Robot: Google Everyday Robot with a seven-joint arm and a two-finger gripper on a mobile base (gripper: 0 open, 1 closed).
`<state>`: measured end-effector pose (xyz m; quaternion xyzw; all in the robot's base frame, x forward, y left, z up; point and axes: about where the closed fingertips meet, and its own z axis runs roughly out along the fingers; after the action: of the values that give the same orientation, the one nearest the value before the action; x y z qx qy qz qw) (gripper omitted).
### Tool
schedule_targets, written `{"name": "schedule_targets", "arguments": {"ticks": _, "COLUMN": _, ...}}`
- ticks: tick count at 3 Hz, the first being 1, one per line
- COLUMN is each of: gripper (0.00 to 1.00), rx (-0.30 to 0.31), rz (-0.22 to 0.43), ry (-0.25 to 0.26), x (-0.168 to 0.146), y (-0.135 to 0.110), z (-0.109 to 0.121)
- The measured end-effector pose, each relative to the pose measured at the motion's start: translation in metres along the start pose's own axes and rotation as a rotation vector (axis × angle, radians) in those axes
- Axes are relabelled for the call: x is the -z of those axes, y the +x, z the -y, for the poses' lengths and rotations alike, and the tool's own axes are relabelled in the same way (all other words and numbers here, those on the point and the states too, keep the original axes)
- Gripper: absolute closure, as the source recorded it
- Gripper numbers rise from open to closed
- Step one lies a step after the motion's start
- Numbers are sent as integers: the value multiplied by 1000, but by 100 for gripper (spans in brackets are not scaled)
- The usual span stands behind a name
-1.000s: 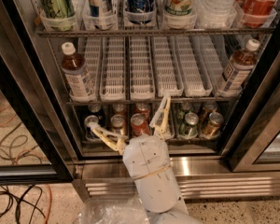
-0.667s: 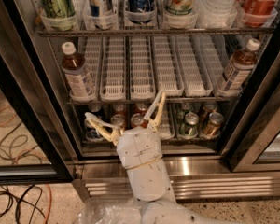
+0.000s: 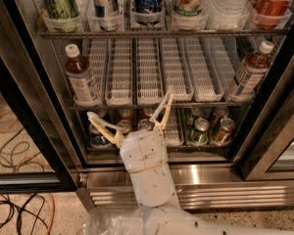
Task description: Pick pepsi can from top shelf of fridge
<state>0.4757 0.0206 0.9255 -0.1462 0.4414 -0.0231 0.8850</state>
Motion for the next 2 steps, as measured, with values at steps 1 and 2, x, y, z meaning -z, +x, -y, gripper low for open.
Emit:
{"name": "schedule_targets", "arguments": {"ticks": 1, "gripper": 0, "rx": -19, "rz": 83, "ry": 114, "x": -20, "y": -17, "z": 19}}
{"name": "schedule_targets", "arguments": {"ticks": 2, "gripper": 0, "rx": -2, "rz": 151, "ry": 211, "x": -27, "y": -33, "z": 43}}
